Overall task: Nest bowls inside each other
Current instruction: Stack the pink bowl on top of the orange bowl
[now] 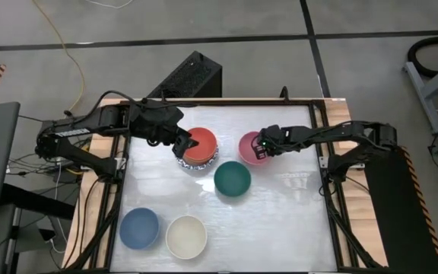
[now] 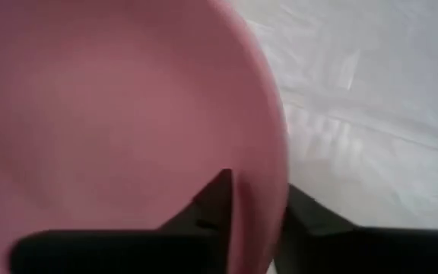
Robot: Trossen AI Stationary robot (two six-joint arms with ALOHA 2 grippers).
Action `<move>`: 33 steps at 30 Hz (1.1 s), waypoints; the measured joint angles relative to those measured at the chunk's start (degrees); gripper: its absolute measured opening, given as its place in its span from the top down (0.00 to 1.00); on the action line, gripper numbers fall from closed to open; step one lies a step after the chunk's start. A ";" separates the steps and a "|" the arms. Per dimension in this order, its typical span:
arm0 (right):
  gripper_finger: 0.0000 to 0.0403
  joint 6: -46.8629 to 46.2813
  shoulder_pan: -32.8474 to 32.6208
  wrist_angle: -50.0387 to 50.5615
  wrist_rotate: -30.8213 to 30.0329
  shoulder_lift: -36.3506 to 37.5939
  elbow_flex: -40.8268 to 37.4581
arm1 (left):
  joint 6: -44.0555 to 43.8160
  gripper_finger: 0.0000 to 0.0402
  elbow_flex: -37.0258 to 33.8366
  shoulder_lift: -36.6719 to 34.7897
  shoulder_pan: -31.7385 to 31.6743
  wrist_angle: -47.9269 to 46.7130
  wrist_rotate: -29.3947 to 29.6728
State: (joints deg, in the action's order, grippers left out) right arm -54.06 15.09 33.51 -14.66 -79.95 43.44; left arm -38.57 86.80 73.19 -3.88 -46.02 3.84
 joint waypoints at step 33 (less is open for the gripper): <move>0.98 8.02 -3.31 0.27 -26.61 9.45 18.95 | 0.55 0.40 0.00 12.48 -4.21 14.82 5.24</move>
State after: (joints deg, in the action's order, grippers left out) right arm -46.04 11.79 33.78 -41.28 -70.50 62.39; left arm -38.02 86.80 85.66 -8.09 -31.20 9.08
